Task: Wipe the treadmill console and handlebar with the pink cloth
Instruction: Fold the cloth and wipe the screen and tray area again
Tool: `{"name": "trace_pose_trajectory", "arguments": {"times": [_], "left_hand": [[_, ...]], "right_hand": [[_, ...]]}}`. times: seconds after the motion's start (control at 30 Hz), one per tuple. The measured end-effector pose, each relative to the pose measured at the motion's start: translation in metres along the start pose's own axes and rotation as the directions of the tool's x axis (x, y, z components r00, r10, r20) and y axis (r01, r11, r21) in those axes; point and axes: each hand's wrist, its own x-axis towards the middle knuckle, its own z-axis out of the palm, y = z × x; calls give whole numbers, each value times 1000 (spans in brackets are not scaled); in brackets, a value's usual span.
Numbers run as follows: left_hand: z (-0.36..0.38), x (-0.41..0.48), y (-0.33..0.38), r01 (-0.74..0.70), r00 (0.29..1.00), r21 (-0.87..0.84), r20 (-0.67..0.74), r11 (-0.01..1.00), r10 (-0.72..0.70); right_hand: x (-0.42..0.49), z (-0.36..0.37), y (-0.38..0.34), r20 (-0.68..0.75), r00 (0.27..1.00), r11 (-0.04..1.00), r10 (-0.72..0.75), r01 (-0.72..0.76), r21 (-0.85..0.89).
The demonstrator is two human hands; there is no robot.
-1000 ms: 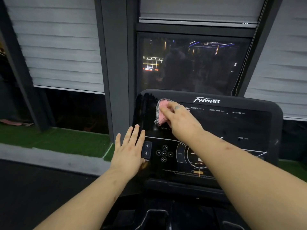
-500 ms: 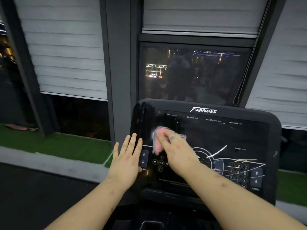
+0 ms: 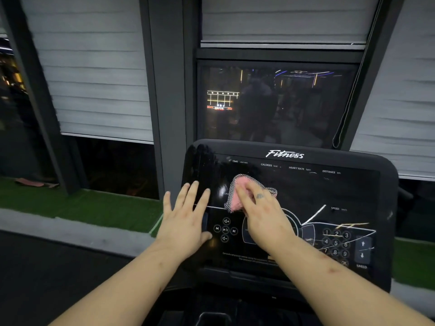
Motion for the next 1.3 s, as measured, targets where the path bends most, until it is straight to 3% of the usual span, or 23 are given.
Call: {"name": "trace_pose_trajectory", "arguments": {"times": [0.17,0.3,0.6,0.8,0.97,1.3], "left_hand": [[-22,31,18,12,999,-16,-35,1000,-12],[-23,38,13,50,999,11,-7,999,-50],[-17,37,11,55,998,-18,27,998,-55],[-17,37,11,56,998,-14,32,998,-56],[-14,37,8,54,998,-39,26,998,-53],[-10,36,-2,10,1000,-73,2,997,-10]], "right_hand": [[37,-30,5,-13,999,997,-46,45,-58],[69,-62,3,9,1000,996,-2,3,-86],[-21,-6,-3,145,989,999,-26,32,-38],[36,-44,-6,81,993,992,-82,89,-87],[84,-68,-26,40,999,992,-17,22,-121],[22,-10,-39,117,990,984,-82,99,-149]]}}
